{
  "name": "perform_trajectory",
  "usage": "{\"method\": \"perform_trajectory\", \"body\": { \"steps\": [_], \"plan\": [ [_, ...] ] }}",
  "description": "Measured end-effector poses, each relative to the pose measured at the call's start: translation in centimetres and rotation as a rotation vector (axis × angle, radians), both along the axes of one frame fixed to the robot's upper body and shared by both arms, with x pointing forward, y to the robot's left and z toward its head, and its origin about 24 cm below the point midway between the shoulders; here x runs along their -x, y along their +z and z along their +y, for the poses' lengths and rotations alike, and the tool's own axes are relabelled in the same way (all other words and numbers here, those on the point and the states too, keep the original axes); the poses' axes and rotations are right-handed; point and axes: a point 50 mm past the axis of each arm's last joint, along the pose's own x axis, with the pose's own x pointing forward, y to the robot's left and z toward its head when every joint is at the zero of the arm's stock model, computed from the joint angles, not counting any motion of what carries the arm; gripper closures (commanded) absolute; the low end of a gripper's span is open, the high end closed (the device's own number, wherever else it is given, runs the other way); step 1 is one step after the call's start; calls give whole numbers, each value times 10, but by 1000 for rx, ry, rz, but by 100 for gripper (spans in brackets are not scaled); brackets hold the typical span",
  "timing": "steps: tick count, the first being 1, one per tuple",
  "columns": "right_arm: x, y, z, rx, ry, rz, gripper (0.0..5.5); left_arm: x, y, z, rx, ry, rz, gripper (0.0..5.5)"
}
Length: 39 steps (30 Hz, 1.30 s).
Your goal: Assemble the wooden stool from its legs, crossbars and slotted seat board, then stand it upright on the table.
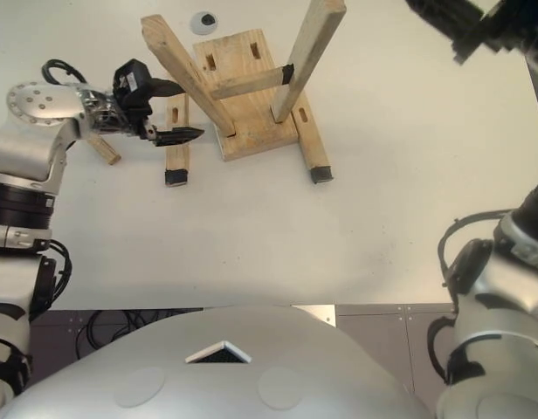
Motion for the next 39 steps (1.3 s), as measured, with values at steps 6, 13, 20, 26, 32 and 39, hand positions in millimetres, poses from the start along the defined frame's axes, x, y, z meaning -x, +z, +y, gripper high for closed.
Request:
{"method": "perform_trajectory", "body": {
  "steps": [6,13,20,26,32,39],
  "plan": [
    [-1,-73,41,-121,42,224,28,-27,12,-6,480,261,93,146],
    [-31,-87,67,-52,37,233,28,-17,-2,-33,586,176,254,146],
    [-44,-89,60,50,16,195,28,19,-1,-86,733,-65,403,146],
    [-59,-83,79,156,85,100,28,38,-4,-108,726,-132,435,146],
    [-94,-89,109,153,49,57,28,50,-10,-124,733,-171,485,146],
    [-101,-92,107,66,64,94,28,44,-9,-96,682,-130,456,146]
  ]
}}
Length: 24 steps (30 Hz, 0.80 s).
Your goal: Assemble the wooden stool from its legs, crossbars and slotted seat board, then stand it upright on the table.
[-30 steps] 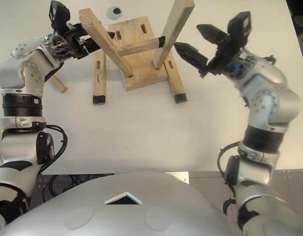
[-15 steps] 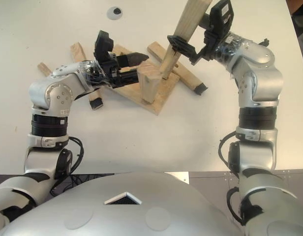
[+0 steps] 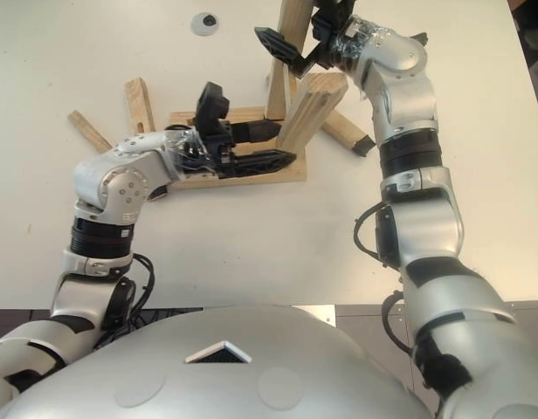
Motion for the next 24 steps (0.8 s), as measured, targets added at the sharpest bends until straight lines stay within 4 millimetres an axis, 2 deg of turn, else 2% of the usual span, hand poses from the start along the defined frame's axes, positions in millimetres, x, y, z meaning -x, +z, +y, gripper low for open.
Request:
{"method": "perform_trajectory", "body": {
  "steps": [2,5,8,10,13,18,21,24],
  "plan": [
    [4,-1,-7,-87,32,61,28,-8,1,23,-43,18,-18,146],
    [9,8,-22,-129,62,79,28,-22,7,52,-120,25,-67,146],
    [14,10,-31,-114,69,87,28,-43,6,63,-182,105,-105,146],
    [19,11,-36,-136,71,83,28,-68,4,71,-255,252,-141,146],
    [35,8,-68,-115,11,100,28,-92,0,76,-329,384,-195,146],
    [78,-9,-102,-44,0,181,28,-101,-31,84,-583,469,-277,146],
    [118,-29,-105,5,128,317,28,-98,-44,88,-698,458,-322,146],
    [147,-40,-91,-13,244,438,28,-98,-46,89,-737,445,-362,146]
  ]
}}
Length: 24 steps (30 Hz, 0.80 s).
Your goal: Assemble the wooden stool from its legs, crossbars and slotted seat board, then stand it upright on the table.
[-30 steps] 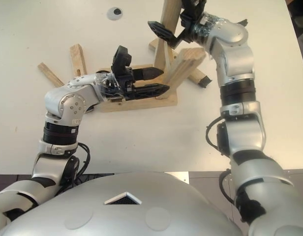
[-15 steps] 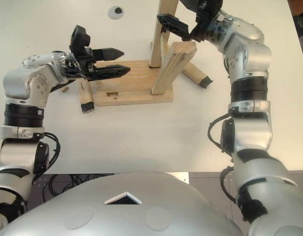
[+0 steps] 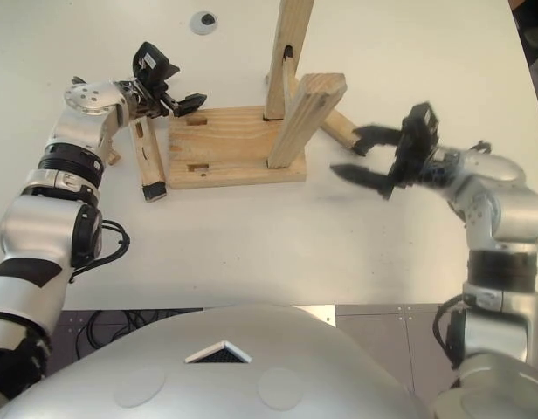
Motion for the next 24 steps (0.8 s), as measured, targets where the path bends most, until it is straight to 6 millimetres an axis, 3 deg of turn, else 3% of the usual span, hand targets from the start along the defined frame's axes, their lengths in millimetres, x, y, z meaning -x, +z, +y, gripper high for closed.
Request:
{"method": "perform_trajectory", "body": {
  "steps": [3,6,10,18,24],
  "plan": [
    [19,-22,32,5,98,108,28,0,1,0,-29,-23,-7,146],
    [23,-44,59,17,114,159,28,1,0,0,-59,-61,15,146],
    [4,-54,85,65,94,108,28,12,-10,6,-116,-149,123,146],
    [-35,-59,94,120,-99,-15,28,35,-11,14,-47,-264,243,146],
    [-56,-57,86,119,-223,-38,28,61,-10,-6,96,-331,286,146]
  ]
}}
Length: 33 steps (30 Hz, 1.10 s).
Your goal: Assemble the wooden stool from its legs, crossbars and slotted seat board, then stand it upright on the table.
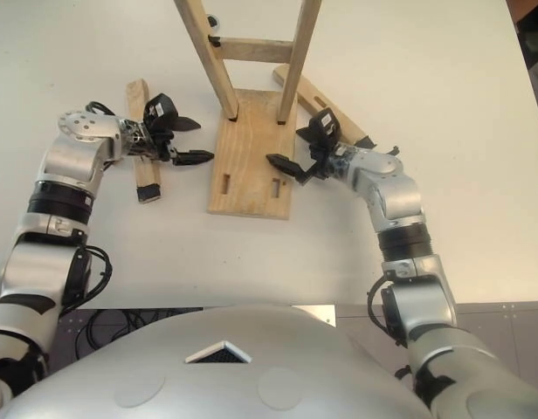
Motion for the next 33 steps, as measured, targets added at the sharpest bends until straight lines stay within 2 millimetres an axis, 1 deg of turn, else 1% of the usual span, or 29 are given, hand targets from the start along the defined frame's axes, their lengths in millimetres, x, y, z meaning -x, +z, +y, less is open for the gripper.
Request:
{"method": "perform_trajectory", "body": {
  "steps": [2,5,8,10,12,15,16,17,18,19,21,24,26,28,30,33],
  "plan": [
    [-1,1,-1,0,-6,-2,28,5,1,-3,10,-3,5,146],
    [-2,3,-2,-11,-3,-4,28,8,4,1,37,53,-12,146],
    [0,22,-2,-83,22,-42,28,9,19,14,128,167,-70,146],
    [4,34,-2,-142,50,-66,28,10,30,19,200,210,-109,146],
    [5,46,-15,-151,42,-95,28,9,41,24,275,269,-154,146],
    [0,58,-39,-132,-57,-147,28,0,49,30,373,420,-219,146],
    [-3,63,-43,-144,-82,-165,28,-5,55,34,417,502,-253,146],
    [-4,67,-44,-150,-89,-180,28,-8,60,39,424,570,-285,146],
    [-5,69,-45,-154,-92,-189,28,-9,62,44,422,631,-308,146],
    [-5,72,-46,-157,-99,-199,28,-10,63,53,396,727,-333,146],
    [-3,76,-51,-152,-118,-219,28,-4,57,73,297,924,-347,146],
    [6,71,-63,-118,-169,-207,28,11,49,91,205,1174,-338,146],
    [9,67,-66,-111,-193,-197,28,23,40,93,129,1306,-345,146],
    [12,65,-68,-102,-215,-190,28,39,20,92,64,1427,-286,146],
    [14,64,-67,-100,-211,-189,28,53,-1,87,26,1514,-180,146],
    [15,63,-67,-97,-210,-184,28,58,-7,82,1,1533,-118,146]
  ]
}}
